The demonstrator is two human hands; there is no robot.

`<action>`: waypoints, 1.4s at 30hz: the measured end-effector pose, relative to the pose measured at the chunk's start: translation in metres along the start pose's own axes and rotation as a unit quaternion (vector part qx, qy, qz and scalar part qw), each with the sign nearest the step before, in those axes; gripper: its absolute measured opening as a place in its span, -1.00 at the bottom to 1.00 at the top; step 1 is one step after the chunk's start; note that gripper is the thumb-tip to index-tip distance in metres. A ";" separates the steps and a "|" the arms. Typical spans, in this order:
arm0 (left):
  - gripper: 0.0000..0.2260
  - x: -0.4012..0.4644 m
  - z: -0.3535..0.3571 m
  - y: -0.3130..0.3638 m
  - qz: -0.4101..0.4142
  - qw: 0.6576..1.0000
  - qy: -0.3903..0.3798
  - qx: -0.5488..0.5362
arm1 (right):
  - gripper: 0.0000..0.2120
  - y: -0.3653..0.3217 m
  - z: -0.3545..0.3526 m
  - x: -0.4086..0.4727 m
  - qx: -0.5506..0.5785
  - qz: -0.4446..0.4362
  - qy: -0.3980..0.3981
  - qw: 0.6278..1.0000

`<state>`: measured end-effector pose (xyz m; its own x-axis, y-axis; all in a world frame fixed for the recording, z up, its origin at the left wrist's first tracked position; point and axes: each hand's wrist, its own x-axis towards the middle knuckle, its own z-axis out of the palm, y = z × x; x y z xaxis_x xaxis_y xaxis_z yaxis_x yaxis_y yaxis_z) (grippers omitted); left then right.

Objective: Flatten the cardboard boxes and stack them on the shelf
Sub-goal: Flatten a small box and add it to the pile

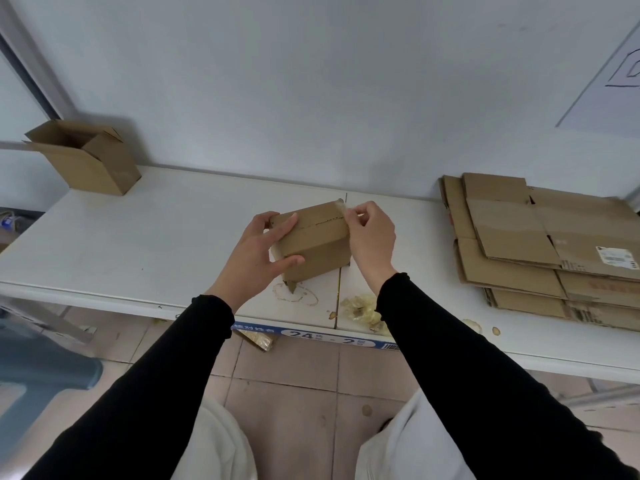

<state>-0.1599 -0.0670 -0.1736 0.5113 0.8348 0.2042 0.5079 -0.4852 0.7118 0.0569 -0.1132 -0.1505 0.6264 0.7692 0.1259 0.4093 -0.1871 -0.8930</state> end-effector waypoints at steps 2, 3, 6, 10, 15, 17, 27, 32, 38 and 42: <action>-0.38 0.000 0.000 0.001 0.000 1.000 -0.003 -0.007 | -0.83 0.002 0.003 0.004 0.046 0.055 0.023 0.997; -0.38 0.000 0.000 0.001 0.000 1.000 -0.002 -0.011 | -0.84 0.004 0.005 0.007 0.089 0.102 0.027 0.990; -0.38 0.001 -0.001 0.001 -0.004 1.000 -0.002 -0.013 | -0.88 0.010 0.005 0.016 0.265 0.279 0.012 0.923; -0.40 0.001 -0.001 -0.001 -0.005 1.000 -0.004 -0.023 | -0.78 0.018 -0.002 0.017 0.310 0.281 -0.034 0.908; -0.39 0.003 -0.001 -0.005 -0.008 1.000 -0.006 -0.024 | -0.67 0.016 -0.009 0.008 0.196 0.178 -0.130 0.956; -0.39 0.004 0.000 -0.005 -0.011 1.000 -0.008 -0.027 | -0.59 0.018 -0.012 0.007 0.200 0.179 -0.136 0.954; -0.39 0.005 0.001 -0.008 -0.012 0.999 -0.009 -0.035 | -0.96 0.030 -0.016 0.021 0.367 0.357 -0.088 0.854; -0.40 0.007 0.001 -0.012 -0.016 0.999 0.001 -0.046 | -0.91 0.056 -0.052 0.022 0.340 0.249 -0.001 0.907; -0.41 0.007 0.005 -0.006 -0.013 0.999 0.009 -0.047 | -0.81 0.078 -0.076 -0.022 -0.075 -0.059 -0.165 0.982; -0.40 0.006 0.005 -0.006 -0.016 0.999 0.011 -0.051 | -0.84 0.085 -0.078 -0.043 -0.291 -0.234 -0.267 0.889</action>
<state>-0.1563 -0.0605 -0.1803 0.4798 0.8556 0.1941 0.4500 -0.4299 0.7827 0.1166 -0.2099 -0.1984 -0.0433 0.9970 0.0642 0.9129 0.0656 -0.4029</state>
